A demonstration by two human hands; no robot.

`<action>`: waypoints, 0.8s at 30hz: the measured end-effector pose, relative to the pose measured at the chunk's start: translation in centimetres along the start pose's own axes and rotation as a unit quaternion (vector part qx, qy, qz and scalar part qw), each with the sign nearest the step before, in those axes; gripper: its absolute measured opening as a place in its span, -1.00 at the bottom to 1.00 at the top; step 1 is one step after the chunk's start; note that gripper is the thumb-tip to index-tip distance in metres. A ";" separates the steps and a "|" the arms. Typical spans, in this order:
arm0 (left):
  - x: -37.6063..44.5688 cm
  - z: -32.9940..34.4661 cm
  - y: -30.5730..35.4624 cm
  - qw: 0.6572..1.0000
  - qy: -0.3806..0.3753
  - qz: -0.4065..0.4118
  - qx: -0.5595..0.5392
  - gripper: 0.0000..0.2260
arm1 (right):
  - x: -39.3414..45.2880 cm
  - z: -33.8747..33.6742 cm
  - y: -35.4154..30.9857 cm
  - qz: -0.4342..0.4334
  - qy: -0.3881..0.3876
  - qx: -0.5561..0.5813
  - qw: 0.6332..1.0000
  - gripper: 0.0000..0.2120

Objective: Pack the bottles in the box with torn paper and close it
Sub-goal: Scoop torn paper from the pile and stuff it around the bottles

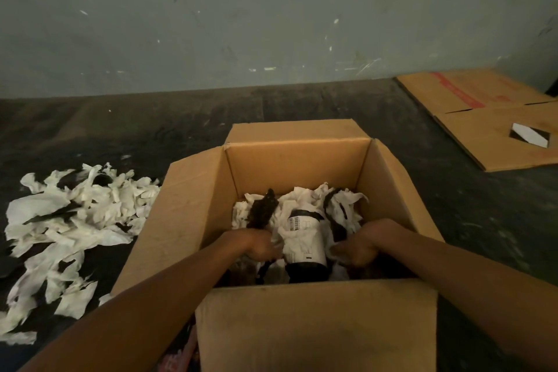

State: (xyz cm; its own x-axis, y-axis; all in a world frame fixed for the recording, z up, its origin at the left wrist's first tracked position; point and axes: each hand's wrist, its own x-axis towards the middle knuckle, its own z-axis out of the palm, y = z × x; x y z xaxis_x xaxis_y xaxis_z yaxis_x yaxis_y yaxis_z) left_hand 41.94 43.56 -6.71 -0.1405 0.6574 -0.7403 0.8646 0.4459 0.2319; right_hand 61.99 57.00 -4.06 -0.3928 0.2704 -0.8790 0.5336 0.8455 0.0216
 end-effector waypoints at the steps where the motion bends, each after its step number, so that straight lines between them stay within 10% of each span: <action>1: -0.2 0.2 -0.2 1.000 -0.002 -0.014 -0.006 -0.45 | -0.7 -0.6 0.0 0.000 0.013 0.021 1.000 -0.34; 6: -3.3 -1.0 0.4 0.994 0.079 -0.070 0.036 -0.28 | -2.8 -1.9 0.2 -0.022 0.065 0.033 0.997 -0.47; 10: -5.1 -0.5 1.9 0.996 -0.079 -0.004 0.029 -0.68 | -2.3 0.5 -1.5 -0.056 -0.065 -0.029 0.996 -0.56; 13: -6.0 0.4 3.2 0.989 -0.137 0.026 0.042 -0.61 | -2.0 0.7 -1.7 -0.070 -0.052 -0.010 0.996 -0.56; 19: -5.5 -1.3 1.5 0.995 -0.047 -0.010 -0.091 -0.74 | -3.1 -2.6 0.4 -0.023 0.144 0.076 0.986 -0.63; 24: -3.5 -2.8 0.5 0.992 0.057 -0.028 -0.106 -0.59 | 0.5 -2.4 0.7 0.016 0.154 0.054 0.986 -0.37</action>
State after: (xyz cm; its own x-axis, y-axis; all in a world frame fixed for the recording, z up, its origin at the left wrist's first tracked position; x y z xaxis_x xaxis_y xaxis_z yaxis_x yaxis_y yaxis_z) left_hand 41.52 43.12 -2.24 -0.2495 0.6864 -0.6831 0.7351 0.5935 0.3278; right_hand 60.35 58.89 -3.34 -0.5747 0.4372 -0.6919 0.6197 0.7846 -0.0190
